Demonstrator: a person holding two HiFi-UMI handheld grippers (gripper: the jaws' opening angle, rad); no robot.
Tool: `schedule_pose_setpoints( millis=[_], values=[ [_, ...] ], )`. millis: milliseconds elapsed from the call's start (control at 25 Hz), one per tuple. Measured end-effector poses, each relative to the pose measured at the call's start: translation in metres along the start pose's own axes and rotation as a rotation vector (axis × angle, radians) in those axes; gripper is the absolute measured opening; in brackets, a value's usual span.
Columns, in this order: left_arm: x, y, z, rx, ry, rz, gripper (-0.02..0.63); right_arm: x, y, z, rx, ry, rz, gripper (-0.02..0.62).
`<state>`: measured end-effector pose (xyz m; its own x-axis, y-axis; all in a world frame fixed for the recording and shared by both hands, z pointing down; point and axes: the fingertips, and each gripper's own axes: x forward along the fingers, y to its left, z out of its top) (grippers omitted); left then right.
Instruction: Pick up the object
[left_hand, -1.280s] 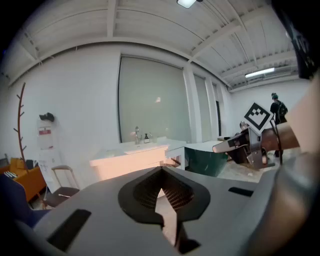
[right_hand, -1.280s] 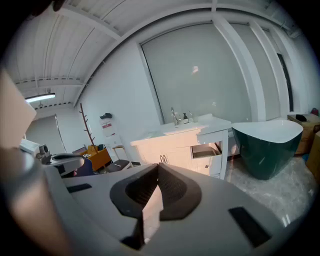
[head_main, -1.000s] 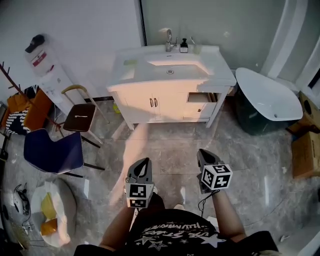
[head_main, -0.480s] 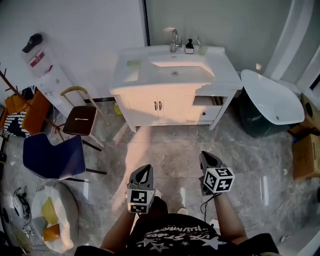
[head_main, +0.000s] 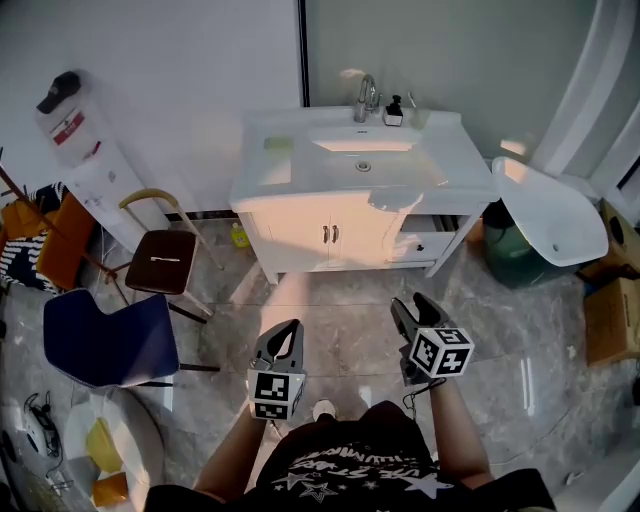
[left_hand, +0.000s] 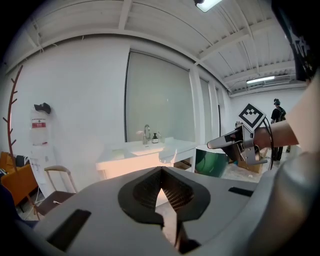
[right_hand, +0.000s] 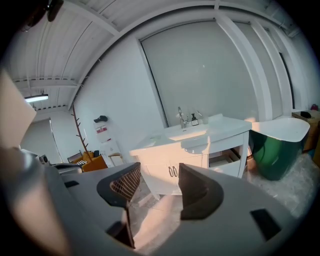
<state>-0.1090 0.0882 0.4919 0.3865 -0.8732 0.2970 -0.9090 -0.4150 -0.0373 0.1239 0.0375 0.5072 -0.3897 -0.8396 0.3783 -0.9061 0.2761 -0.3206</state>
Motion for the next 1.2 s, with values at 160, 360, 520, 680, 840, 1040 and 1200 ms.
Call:
schedule_pose_setpoints(
  millis=[160,360,520,680,840,1040,1200],
  values=[
    [0.011,0.019,0.005,-0.028,-0.014,-0.005,0.015,0.02,0.005,-0.003,0.04,0.018,-0.011,0.244],
    [0.035,0.036,-0.009,-0.04,0.034,0.013,0.015,0.049,-0.01,0.001,0.061,0.036,-0.016,0.244],
    [0.065,0.051,-0.006,-0.036,0.048,0.051,0.015,0.091,-0.028,0.007,0.073,0.06,0.012,0.244],
    [0.114,0.076,0.007,-0.026,0.046,0.119,0.015,0.148,-0.046,0.034,0.071,0.07,0.072,0.244],
    [0.172,0.089,0.032,-0.001,0.051,0.162,0.015,0.208,-0.064,0.078,0.04,0.073,0.147,0.244],
    [0.234,0.102,0.069,-0.028,0.027,0.211,0.015,0.275,-0.081,0.125,0.009,0.084,0.216,0.242],
    [0.269,0.116,0.079,-0.037,0.039,0.264,0.015,0.32,-0.089,0.145,-0.005,0.107,0.269,0.243]
  ],
)
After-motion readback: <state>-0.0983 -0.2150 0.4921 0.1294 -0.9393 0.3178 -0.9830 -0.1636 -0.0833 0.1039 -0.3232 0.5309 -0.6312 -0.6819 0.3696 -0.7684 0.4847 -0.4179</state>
